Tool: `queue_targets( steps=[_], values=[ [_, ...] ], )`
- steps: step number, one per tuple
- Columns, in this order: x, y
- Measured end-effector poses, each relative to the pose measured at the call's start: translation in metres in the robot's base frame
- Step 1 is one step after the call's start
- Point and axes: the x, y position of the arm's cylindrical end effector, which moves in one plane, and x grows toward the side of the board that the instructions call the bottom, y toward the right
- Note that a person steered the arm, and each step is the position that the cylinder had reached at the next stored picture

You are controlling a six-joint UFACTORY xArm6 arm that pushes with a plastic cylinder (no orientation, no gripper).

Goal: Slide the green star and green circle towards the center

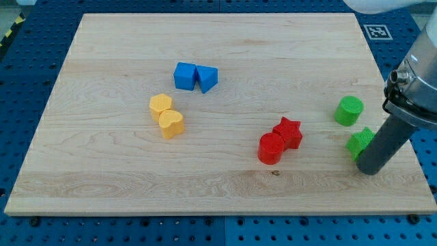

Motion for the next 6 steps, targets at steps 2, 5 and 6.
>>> queue_targets(
  steps=[2, 5, 6],
  values=[
    [-0.042, 0.012],
    [-0.064, 0.012],
    [-0.084, 0.012]
  ],
)
